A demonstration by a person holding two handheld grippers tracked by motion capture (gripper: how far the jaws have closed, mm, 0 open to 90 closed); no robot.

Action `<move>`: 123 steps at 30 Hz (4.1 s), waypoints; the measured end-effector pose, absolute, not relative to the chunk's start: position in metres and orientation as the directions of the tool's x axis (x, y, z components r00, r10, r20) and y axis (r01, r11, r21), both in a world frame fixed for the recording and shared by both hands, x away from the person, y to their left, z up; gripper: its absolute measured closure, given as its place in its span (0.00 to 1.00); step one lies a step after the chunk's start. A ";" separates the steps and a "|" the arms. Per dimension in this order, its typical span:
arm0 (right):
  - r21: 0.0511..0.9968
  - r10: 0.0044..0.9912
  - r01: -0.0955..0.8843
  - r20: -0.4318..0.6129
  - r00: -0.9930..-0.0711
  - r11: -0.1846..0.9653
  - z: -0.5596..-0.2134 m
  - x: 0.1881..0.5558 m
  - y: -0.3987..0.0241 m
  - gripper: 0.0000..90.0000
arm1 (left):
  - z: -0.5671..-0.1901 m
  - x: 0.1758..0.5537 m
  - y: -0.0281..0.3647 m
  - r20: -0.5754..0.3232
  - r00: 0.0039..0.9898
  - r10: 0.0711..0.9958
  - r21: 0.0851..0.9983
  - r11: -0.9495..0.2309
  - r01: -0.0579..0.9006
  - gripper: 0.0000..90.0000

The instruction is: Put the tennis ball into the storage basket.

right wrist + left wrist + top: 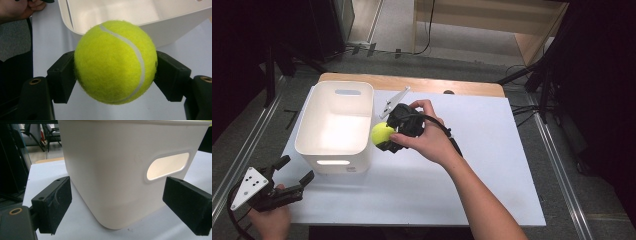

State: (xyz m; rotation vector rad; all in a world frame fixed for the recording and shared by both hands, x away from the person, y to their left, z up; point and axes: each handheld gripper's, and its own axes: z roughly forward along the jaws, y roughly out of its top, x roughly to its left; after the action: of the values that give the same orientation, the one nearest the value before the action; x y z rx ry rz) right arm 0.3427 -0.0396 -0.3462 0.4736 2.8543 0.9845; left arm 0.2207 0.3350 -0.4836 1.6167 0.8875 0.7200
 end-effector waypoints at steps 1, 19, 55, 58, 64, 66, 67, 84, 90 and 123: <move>0.615 0.315 0.260 0.020 -0.949 0.744 -0.345 0.343 -0.038 0.27 | -0.484 0.221 0.335 0.003 0.534 0.845 0.977 -0.116 0.178 0.10; 0.618 0.288 0.238 0.019 -0.957 0.750 -0.338 0.348 -0.017 0.27 | -0.483 0.221 0.336 0.001 0.535 0.845 0.977 -0.114 0.179 0.09; 0.584 0.264 0.222 0.014 -0.965 0.781 -0.357 0.364 0.044 0.27 | -0.484 0.222 0.337 -0.013 0.538 0.843 0.979 -0.097 0.177 0.09; 0.580 0.270 0.220 0.000 -0.963 0.785 -0.358 0.360 0.041 0.26 | -0.483 0.222 0.336 -0.010 0.536 0.844 0.978 -0.103 0.181 0.10; 0.619 0.308 0.223 -0.032 -0.951 0.753 -0.357 0.356 0.034 0.18 | -0.484 0.221 0.337 -0.017 0.535 0.845 0.980 -0.093 0.178 0.09; 0.652 0.310 0.218 -0.027 -0.950 0.726 -0.354 0.356 0.029 0.14 | -0.484 0.221 0.336 -0.005 0.536 0.844 0.978 -0.107 0.178 0.10; 0.668 0.317 0.219 -0.028 -0.948 0.712 -0.352 0.354 0.023 0.12 | -0.484 0.221 0.335 -0.002 0.536 0.844 0.978 -0.111 0.178 0.09; 0.702 0.401 0.277 -0.013 -0.916 0.656 -0.358 0.338 -0.025 0.00 | -0.484 0.221 0.335 0.005 0.532 0.847 0.976 -0.120 0.181 0.10; 0.715 0.440 0.305 -0.005 -0.898 0.630 -0.367 0.335 -0.041 0.00 | -0.484 0.221 0.334 0.010 0.534 0.846 0.975 -0.126 0.181 0.09; 0.794 0.634 0.415 0.047 -0.772 0.445 -0.424 0.297 -0.179 0.00 | -0.484 0.222 0.332 0.014 0.526 0.851 0.973 -0.132 0.188 0.09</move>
State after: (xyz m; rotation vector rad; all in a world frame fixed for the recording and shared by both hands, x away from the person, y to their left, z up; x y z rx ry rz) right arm 0.2971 -0.1788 -0.4244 0.9073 2.4417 1.2328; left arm 0.2220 0.3324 -0.4838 1.6327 0.8985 0.7301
